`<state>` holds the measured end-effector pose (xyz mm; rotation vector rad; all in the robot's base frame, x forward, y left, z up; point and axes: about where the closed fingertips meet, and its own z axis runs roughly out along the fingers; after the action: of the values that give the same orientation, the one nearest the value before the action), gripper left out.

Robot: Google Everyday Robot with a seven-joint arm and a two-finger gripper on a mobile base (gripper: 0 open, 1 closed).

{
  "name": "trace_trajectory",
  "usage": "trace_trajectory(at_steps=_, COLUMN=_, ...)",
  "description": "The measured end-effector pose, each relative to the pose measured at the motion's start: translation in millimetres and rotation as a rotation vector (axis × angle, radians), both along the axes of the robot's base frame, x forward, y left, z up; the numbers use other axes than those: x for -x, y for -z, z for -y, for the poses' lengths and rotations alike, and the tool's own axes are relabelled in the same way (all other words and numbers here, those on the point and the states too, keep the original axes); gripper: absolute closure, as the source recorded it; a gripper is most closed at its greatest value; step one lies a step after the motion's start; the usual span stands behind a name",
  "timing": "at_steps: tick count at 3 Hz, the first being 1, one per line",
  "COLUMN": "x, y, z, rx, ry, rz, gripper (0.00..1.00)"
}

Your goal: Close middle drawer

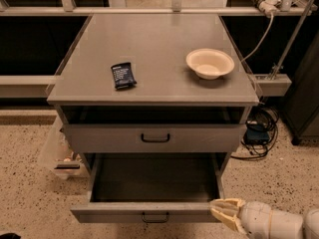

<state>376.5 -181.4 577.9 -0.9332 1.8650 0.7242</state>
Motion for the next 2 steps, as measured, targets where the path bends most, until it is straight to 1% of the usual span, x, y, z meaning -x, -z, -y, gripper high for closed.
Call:
trace_trajectory(at_steps=1, x=-18.0, y=58.8, z=18.2, rx=-0.075, ry=0.047, rz=0.014, gripper=1.0)
trace_trajectory(at_steps=2, x=-20.6, y=129.4, z=23.2, rx=-0.181, ry=0.09, rz=-0.052, gripper=1.0)
